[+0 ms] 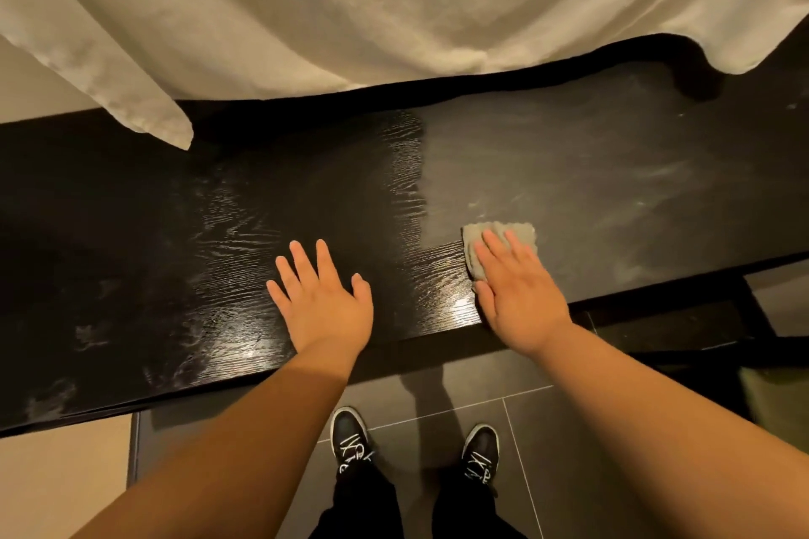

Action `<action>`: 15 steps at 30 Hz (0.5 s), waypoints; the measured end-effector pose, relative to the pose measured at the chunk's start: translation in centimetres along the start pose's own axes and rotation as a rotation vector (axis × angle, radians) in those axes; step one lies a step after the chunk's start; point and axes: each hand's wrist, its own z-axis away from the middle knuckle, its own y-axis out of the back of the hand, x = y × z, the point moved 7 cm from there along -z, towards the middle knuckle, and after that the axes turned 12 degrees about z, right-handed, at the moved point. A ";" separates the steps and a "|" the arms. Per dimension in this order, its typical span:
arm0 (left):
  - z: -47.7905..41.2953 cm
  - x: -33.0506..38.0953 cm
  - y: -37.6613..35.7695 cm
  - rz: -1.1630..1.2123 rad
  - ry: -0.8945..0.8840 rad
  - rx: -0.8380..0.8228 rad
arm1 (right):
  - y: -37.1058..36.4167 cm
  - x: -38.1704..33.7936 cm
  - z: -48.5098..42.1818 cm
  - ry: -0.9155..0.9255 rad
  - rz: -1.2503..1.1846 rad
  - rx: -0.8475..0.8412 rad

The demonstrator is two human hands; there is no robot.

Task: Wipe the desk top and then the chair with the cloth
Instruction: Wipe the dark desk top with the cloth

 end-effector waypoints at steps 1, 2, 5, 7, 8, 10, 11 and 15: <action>0.0 0.0 -0.1 0.001 -0.002 0.010 | 0.0 -0.4 0.0 -0.040 0.010 0.005; -0.1 0.0 -0.2 0.001 0.000 0.016 | 0.0 -1.3 0.0 -0.064 0.019 0.009; -0.1 0.0 -0.1 -0.006 -0.004 0.029 | -0.3 -6.1 0.0 0.092 0.012 -0.001; -0.1 0.0 -0.1 -0.012 -0.008 0.039 | -0.3 -7.4 0.1 0.257 0.004 0.030; -0.1 -0.1 -0.2 -0.017 -0.002 0.041 | -0.2 -7.0 0.1 0.321 -0.001 0.042; 0.0 -0.2 -0.2 -0.017 0.005 0.042 | -0.3 -4.6 -0.2 0.374 0.006 0.056; -0.1 -0.2 -0.2 -0.013 0.004 0.045 | -0.3 -2.9 -0.4 0.340 0.004 0.054; -0.2 -0.2 -0.2 -0.013 0.006 0.060 | -0.6 4.1 -0.7 0.068 -0.020 0.037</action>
